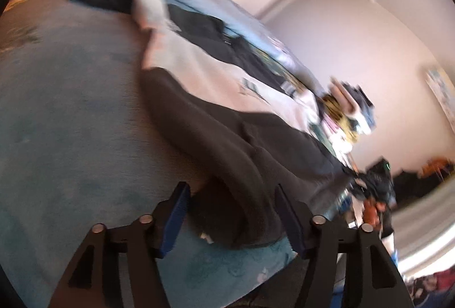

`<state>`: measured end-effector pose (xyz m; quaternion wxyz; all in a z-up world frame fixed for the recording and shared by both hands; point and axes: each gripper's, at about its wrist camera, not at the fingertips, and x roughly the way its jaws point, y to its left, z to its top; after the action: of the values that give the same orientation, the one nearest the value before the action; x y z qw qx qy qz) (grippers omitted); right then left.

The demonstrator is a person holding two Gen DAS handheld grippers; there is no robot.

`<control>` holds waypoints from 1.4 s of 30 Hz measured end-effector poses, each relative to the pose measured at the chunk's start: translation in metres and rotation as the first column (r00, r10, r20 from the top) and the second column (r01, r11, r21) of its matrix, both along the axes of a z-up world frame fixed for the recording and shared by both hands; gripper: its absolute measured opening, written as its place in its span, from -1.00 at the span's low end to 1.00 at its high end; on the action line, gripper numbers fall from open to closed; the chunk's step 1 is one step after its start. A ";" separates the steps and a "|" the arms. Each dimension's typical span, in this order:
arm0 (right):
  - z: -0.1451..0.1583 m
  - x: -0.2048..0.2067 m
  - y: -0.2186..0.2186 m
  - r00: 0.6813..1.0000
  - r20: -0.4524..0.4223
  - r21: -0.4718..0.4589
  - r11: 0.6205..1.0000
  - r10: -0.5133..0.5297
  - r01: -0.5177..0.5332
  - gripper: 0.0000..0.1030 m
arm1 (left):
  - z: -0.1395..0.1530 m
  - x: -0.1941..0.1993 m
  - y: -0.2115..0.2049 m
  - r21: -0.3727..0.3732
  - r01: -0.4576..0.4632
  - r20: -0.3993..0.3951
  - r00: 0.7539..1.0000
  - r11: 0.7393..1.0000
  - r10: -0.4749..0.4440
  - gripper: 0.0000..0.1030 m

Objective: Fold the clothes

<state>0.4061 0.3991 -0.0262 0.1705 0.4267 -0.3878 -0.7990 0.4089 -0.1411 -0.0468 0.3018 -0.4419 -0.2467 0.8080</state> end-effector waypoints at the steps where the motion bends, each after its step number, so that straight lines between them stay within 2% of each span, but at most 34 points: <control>1: 0.000 -0.001 0.000 1.000 0.001 -0.003 1.000 0.002 -0.002 -0.69 | -0.002 -0.006 0.005 -0.002 0.002 -0.001 1.000 1.000 -0.002 0.37; 4: 0.000 -0.002 -0.002 1.000 0.001 -0.011 1.000 0.007 -0.007 -0.68 | -0.007 -0.022 0.021 0.038 0.011 0.027 1.000 0.999 -0.012 0.42; 6: 0.002 -0.002 -0.003 1.000 -0.003 -0.016 1.000 0.011 -0.011 -0.68 | -0.003 -0.025 0.032 0.023 0.049 0.024 0.998 0.999 -0.050 0.48; 9: 0.005 -0.001 -0.004 1.000 -0.011 -0.023 1.000 0.017 -0.017 -0.67 | 0.007 -0.023 0.045 -0.026 0.113 0.015 0.994 0.993 -0.112 0.45; 10: 0.007 0.000 -0.005 1.000 -0.016 -0.023 1.000 0.020 -0.020 -0.67 | 0.010 -0.021 0.048 -0.041 0.119 0.015 0.993 0.992 -0.118 0.31; 11: 0.010 0.001 -0.006 0.999 -0.024 -0.026 0.999 0.023 -0.024 -0.67 | 0.013 -0.017 0.046 -0.042 0.107 0.023 0.994 0.993 -0.106 -0.21; 12: 0.013 0.002 -0.007 0.999 -0.033 -0.029 0.999 0.028 -0.029 -0.67 | 0.016 -0.014 0.044 -0.037 0.091 0.035 0.995 0.995 -0.090 -0.44; 14: 0.023 0.007 -0.011 0.997 -0.058 -0.029 0.999 0.042 -0.043 -0.67 | 0.021 -0.007 0.030 0.020 0.029 0.093 0.995 0.999 -0.031 -0.72; 17: 0.042 0.021 -0.020 0.990 -0.114 -0.008 0.996 0.082 -0.084 -0.67 | 0.038 0.010 0.009 0.063 -0.031 0.121 0.992 0.998 0.023 -0.80; 20: 0.049 0.032 -0.026 0.985 -0.128 0.042 0.993 0.114 -0.110 -0.68 | 0.048 0.025 -0.009 -0.019 -0.075 0.125 0.989 0.997 0.077 -0.80; 22: 0.038 0.035 -0.029 0.988 -0.094 0.086 0.990 0.122 -0.114 -0.68 | 0.033 0.026 -0.022 -0.056 -0.113 0.180 0.976 0.992 0.122 -0.79; 24: 0.017 0.032 -0.029 0.993 -0.027 0.094 0.990 0.112 -0.109 -0.68 | 0.017 0.025 -0.028 -0.068 -0.144 0.211 0.965 0.987 0.156 -0.71; 26: 0.009 0.030 -0.027 0.994 -0.001 0.102 0.989 0.107 -0.107 -0.67 | 0.004 0.025 -0.035 -0.090 -0.176 0.247 0.950 0.980 0.194 -0.71; 27: 0.006 0.029 -0.027 0.994 0.010 0.107 0.989 0.106 -0.106 -0.66 | 0.003 0.026 -0.037 -0.092 -0.179 0.252 0.947 0.979 0.197 -0.64; 29: 0.004 0.029 -0.023 0.995 0.023 0.129 0.986 0.100 -0.102 -0.63 | 0.008 0.029 -0.041 -0.127 -0.188 0.238 0.947 0.974 0.214 -0.35; 32: 0.017 0.027 -0.011 0.998 0.014 0.182 0.981 0.063 -0.065 -0.63 | 0.033 0.028 -0.054 -0.201 -0.201 0.162 0.958 0.959 0.235 -0.04; 35: 0.028 0.004 0.000 1.000 0.007 0.211 0.977 0.020 -0.021 -0.63 | 0.063 0.002 -0.063 -0.271 -0.248 0.037 0.963 0.930 0.267 0.23; 36: 0.030 -0.009 -0.001 1.000 0.003 0.214 0.977 0.019 -0.019 -0.63 | 0.068 -0.015 -0.064 -0.278 -0.274 0.004 0.958 0.921 0.286 0.24; 39: 0.038 -0.055 -0.012 0.999 -0.010 0.220 0.975 0.031 -0.029 -0.63 | 0.076 -0.082 -0.065 -0.260 -0.342 -0.028 0.937 0.903 0.347 0.24; 40: 0.042 -0.070 -0.020 0.999 -0.014 0.228 0.973 0.039 -0.035 -0.60 | 0.080 -0.103 -0.060 -0.248 -0.341 -0.042 0.939 0.907 0.342 0.24; 41: 0.046 -0.088 -0.029 0.998 -0.021 0.240 0.970 0.056 -0.049 -0.49 | 0.084 -0.125 -0.055 -0.237 -0.332 -0.056 0.943 0.913 0.328 0.24; 42: 0.051 -0.106 -0.038 0.996 -0.028 0.251 0.965 0.080 -0.070 -0.42 | 0.088 -0.150 -0.043 -0.228 -0.292 -0.075 0.956 0.929 0.283 0.25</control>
<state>0.3006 0.3611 0.0246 0.1528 0.4439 -0.2642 -0.8425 0.2593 -0.1838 0.0417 0.1304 -0.4173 -0.2045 0.8758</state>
